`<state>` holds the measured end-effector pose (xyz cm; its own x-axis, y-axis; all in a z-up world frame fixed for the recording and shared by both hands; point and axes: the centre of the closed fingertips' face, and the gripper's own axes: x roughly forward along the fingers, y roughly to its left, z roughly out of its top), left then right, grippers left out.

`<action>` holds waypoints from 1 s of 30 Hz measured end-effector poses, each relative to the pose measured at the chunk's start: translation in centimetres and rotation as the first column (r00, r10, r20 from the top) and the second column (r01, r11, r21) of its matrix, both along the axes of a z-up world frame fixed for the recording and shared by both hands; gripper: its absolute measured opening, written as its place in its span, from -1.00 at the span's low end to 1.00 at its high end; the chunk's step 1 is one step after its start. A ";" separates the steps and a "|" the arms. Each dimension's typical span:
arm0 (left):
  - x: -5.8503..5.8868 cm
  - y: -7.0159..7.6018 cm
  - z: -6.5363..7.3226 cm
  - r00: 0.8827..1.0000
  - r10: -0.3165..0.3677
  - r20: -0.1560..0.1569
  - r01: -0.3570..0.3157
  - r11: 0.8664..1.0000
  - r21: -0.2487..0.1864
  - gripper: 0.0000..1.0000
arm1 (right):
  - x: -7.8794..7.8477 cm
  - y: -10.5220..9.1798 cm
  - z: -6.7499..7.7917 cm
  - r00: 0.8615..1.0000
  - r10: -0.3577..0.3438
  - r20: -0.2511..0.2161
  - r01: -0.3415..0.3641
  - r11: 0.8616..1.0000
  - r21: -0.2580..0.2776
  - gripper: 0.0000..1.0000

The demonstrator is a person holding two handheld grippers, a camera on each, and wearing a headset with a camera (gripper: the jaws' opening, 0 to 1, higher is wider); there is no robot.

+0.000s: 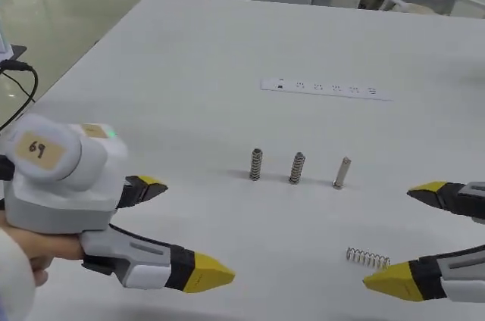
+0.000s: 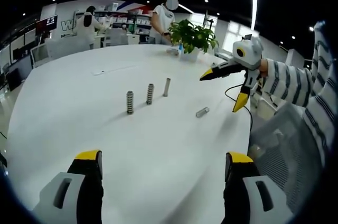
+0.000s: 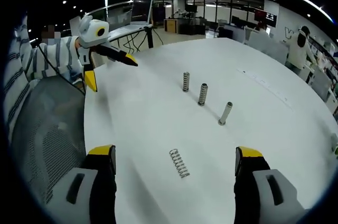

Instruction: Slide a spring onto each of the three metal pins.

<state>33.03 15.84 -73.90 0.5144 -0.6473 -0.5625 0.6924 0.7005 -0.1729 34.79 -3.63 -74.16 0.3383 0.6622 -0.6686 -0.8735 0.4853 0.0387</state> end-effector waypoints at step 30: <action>-0.3 0.2 -2.7 0.999 -0.010 -0.053 0.013 0.998 0.062 0.81 | -0.8 -2.5 -1.2 0.987 -0.162 -0.005 0.162 0.984 0.079 0.99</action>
